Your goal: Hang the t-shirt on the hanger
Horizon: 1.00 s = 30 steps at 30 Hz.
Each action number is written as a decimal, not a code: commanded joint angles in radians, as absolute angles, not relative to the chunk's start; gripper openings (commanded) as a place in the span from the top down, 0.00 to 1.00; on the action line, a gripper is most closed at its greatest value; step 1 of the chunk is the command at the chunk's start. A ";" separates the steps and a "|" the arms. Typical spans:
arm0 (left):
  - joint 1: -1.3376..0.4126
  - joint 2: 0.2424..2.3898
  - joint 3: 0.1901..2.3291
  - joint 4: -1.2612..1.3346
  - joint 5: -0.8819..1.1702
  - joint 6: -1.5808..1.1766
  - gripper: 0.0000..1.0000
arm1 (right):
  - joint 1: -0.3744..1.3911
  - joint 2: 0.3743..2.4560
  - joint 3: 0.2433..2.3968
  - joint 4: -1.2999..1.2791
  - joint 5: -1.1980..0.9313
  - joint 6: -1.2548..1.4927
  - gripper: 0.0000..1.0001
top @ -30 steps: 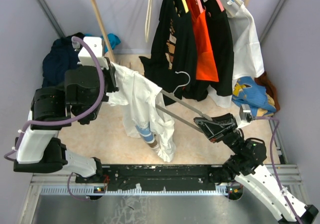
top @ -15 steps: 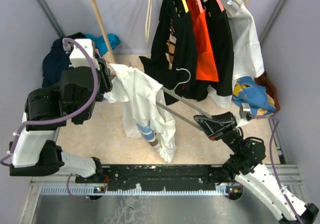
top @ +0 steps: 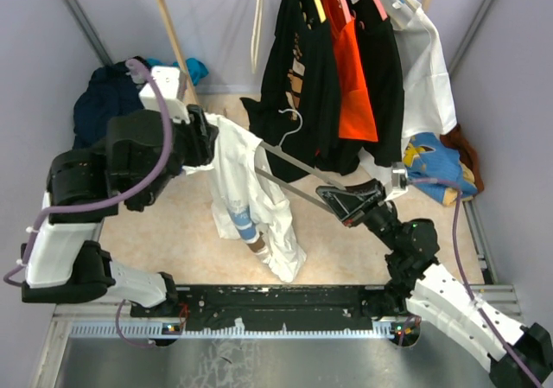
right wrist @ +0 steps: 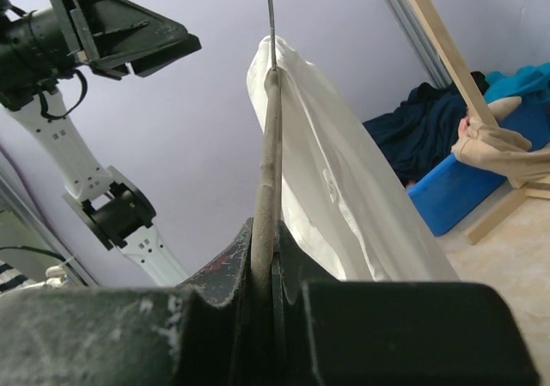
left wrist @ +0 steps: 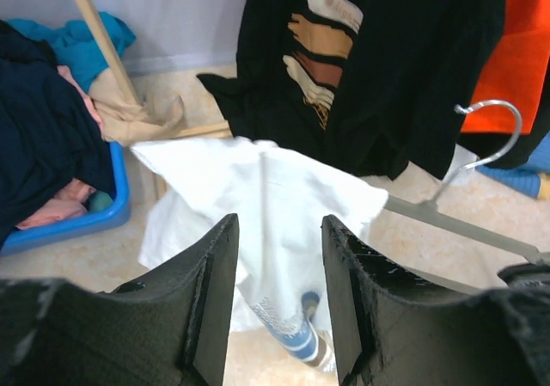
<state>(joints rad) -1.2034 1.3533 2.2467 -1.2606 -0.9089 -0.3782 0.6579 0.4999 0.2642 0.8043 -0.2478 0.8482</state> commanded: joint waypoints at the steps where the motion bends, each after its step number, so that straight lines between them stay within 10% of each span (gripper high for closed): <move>1: -1.199 1.402 2.207 -1.300 -0.852 -0.447 0.51 | 0.654 0.565 0.350 1.024 -0.213 0.835 1.00; 30: -1.232 1.560 2.126 -1.315 -1.093 -0.564 0.48 | 0.653 0.657 0.383 1.153 -0.236 0.878 1.00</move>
<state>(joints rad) -1.2217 1.5585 2.0861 -1.3025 -1.0138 -0.5537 0.6579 0.6964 0.3298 1.0210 -0.2474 0.8677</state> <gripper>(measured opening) 0.517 0.057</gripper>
